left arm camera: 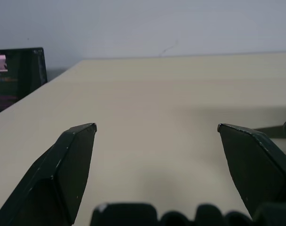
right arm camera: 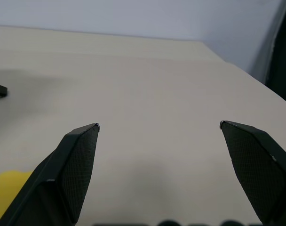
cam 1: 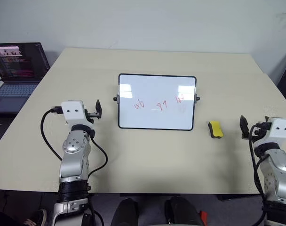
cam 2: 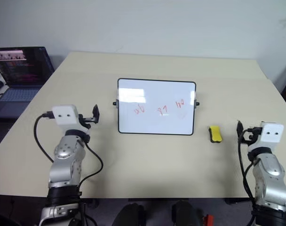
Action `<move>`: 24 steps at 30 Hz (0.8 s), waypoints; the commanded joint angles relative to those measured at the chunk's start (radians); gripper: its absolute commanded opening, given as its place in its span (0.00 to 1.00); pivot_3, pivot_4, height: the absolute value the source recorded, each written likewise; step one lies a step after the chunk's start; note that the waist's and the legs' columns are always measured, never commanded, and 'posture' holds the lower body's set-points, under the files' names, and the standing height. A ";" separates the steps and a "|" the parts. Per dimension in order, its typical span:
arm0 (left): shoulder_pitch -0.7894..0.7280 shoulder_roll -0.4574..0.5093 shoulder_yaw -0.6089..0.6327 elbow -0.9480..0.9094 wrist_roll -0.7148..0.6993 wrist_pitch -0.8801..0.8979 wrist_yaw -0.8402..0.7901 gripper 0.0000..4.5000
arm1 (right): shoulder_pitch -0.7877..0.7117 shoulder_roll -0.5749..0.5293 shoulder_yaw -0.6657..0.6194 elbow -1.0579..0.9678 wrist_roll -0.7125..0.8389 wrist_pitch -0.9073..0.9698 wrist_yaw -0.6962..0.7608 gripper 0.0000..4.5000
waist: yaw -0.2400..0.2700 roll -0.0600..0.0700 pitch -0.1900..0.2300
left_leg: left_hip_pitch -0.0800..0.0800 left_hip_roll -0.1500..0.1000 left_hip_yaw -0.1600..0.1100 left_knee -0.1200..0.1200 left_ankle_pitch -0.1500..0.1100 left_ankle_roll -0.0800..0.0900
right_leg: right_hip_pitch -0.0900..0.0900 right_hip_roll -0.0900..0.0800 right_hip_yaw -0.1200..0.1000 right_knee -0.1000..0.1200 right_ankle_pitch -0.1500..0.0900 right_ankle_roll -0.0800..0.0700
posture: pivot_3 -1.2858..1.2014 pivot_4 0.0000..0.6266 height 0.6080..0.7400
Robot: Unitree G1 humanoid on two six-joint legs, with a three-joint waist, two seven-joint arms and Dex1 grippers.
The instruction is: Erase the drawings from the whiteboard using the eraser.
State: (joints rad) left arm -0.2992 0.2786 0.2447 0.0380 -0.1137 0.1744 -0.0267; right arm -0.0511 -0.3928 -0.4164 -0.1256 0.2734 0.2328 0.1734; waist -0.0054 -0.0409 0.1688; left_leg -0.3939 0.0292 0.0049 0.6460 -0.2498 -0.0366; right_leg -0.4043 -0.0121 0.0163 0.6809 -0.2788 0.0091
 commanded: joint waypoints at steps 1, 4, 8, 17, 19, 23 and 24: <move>-0.016 0.001 0.021 0.000 -0.022 -0.010 -0.010 1.00 | 0.007 -0.016 -0.019 -0.045 0.011 0.022 0.001 0.99 | 0.000 0.000 0.000 | 0.000 0.000 0.000 0.000 0.000 0.000 | 0.000 0.000 0.000 0.000 0.000 0.000 | 0.52 0.24 1.00; -0.014 -0.002 0.026 0.022 -0.025 -0.012 -0.005 1.00 | 0.007 -0.011 -0.011 -0.043 -0.001 0.034 -0.007 0.99 | 0.000 0.000 0.000 | 0.001 0.000 0.000 0.000 0.000 0.000 | 0.001 0.000 0.000 0.000 0.000 0.000 | 0.52 0.24 1.00; -0.001 0.028 0.030 0.007 -0.038 -0.003 -0.046 1.00 | 0.016 -0.010 -0.001 -0.148 0.012 0.066 -0.008 0.99 | 0.000 0.000 0.000 | 0.000 0.000 0.000 0.000 0.000 0.000 | 0.000 0.000 0.000 0.000 0.000 0.000 | 0.52 0.24 1.00; -0.060 0.233 0.034 0.119 -0.135 -0.054 -0.392 1.00 | 0.080 0.102 0.043 -0.330 0.063 0.176 -0.064 0.99 | -0.001 0.001 0.000 | 0.001 0.000 -0.001 0.000 0.000 0.000 | 0.000 0.004 -0.001 0.000 0.000 0.000 | 0.52 0.24 1.00; -0.107 0.262 0.034 0.109 -0.205 -0.026 -0.503 1.00 | 0.105 0.098 0.064 -0.402 0.103 0.223 -0.035 0.99 | 0.002 0.001 0.000 | 0.000 0.000 0.000 0.000 0.000 0.000 | 0.000 0.004 0.000 0.000 0.000 0.000 | 0.52 0.24 1.00; -0.196 0.310 -0.037 0.126 -0.219 -0.018 -0.669 1.00 | 0.150 0.088 0.087 -0.498 0.147 0.303 -0.018 0.99 | 0.005 0.001 0.000 | -0.002 0.000 -0.001 0.001 0.000 0.000 | 0.000 0.004 -0.002 0.000 0.000 0.000 | 0.52 0.24 1.00; -0.208 0.322 -0.063 0.100 -0.233 -0.002 -0.724 1.00 | 0.152 0.088 0.096 -0.518 0.157 0.325 -0.020 0.99 | 0.003 0.001 0.000 | -0.001 0.000 -0.002 0.001 0.000 0.000 | 0.000 0.004 -0.002 0.000 0.000 0.000 | 0.52 0.24 1.00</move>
State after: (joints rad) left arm -0.4901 0.5866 0.2233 0.1923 -0.3159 0.1665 -0.6669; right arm 0.0997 -0.2953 -0.3197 -0.5843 0.4021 0.5276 0.1521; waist -0.0019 -0.0402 0.1689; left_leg -0.3951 0.0290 0.0035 0.6467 -0.2497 -0.0367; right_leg -0.4045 -0.0077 0.0149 0.6806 -0.2790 0.0093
